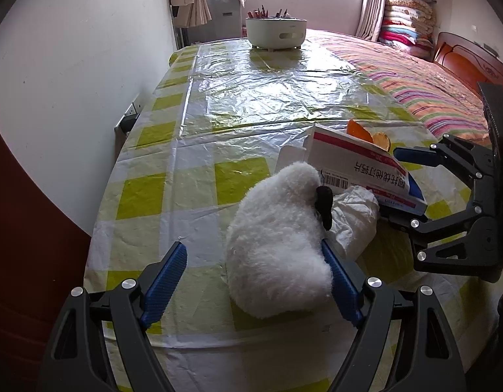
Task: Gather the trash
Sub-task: 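Close the right tool on the white-and-red box, then close the left tool on the white plush sock while the right tool lifts the box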
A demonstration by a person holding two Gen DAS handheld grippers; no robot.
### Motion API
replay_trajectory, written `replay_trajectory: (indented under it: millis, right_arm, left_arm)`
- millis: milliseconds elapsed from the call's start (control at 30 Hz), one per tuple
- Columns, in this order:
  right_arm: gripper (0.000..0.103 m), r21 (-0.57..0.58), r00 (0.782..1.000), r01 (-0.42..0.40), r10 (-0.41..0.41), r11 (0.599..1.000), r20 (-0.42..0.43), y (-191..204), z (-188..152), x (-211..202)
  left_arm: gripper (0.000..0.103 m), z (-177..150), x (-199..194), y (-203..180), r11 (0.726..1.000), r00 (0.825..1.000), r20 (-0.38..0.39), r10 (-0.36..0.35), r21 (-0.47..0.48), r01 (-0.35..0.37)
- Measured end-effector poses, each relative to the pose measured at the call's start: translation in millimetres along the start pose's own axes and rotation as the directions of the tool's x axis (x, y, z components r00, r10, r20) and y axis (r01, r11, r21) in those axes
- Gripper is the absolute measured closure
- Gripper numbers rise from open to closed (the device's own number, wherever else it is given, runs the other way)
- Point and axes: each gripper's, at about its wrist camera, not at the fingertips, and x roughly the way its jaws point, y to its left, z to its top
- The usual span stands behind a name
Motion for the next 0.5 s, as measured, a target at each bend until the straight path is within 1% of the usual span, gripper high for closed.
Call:
replay_trajectory:
  millis: [67, 133, 167, 200, 233, 267, 300, 400, 500]
  right_arm:
    - [0.031, -0.006, 1.000, 0.008, -0.008, 1.000, -0.007, 3.0, 1.1, 1.9]
    - [0.034, 0.008, 1.000, 0.007, -0.007, 1.000, -0.016, 1.4, 3.4, 3.7]
    - [0.039, 0.019, 1.000, 0.002, -0.002, 1.000, -0.018, -0.5, 5.5, 3.4]
    - [0.046, 0.033, 1.000, -0.003, 0.003, 0.999, -0.017, -1.9, 6.4, 2.9]
    - [0.050, 0.045, 1.000, -0.005, 0.006, 0.999, -0.013, -3.9, 7.7, 1.7]
    - [0.060, 0.060, 1.000, -0.010, 0.011, 0.998, -0.005, -6.0, 9.8, -0.6]
    - [0.064, 0.081, 1.000, -0.013, 0.013, 0.997, 0.012, -8.9, 11.7, -4.6]
    - [0.065, 0.092, 1.000, 0.015, -0.017, 0.996, 0.016, -10.6, 15.1, -9.8]
    - [0.067, 0.084, 1.000, 0.014, -0.015, 0.996, 0.014, -7.1, 13.5, -10.1]
  left_arm:
    - [0.024, 0.1, 0.9, -0.3, 1.000, 1.000, -0.002, 0.001, 0.002, -0.001]
    - [0.024, 0.2, 1.6, -0.3, 1.000, 1.000, -0.004, 0.002, 0.002, -0.002]
    - [0.024, 0.5, 1.7, -0.3, 1.000, 1.000, -0.004, 0.003, 0.001, -0.003]
    - [0.024, 0.6, 1.9, -0.4, 1.000, 1.000, -0.004, 0.004, 0.000, -0.004]
    - [0.024, 0.6, 2.2, -0.5, 1.000, 1.000, -0.005, 0.004, 0.000, -0.004]
    - [0.024, 0.6, 2.7, -0.6, 1.000, 1.000, -0.007, 0.003, 0.000, -0.003]
    - [0.024, 0.4, 2.3, -1.6, 1.000, 1.000, -0.008, 0.004, 0.000, -0.004]
    - [0.024, 0.2, 2.3, -1.8, 1.000, 1.000, -0.006, 0.008, 0.000, -0.008]
    - [0.024, 0.2, 2.9, -1.7, 1.000, 1.000, -0.005, 0.008, -0.002, -0.008]
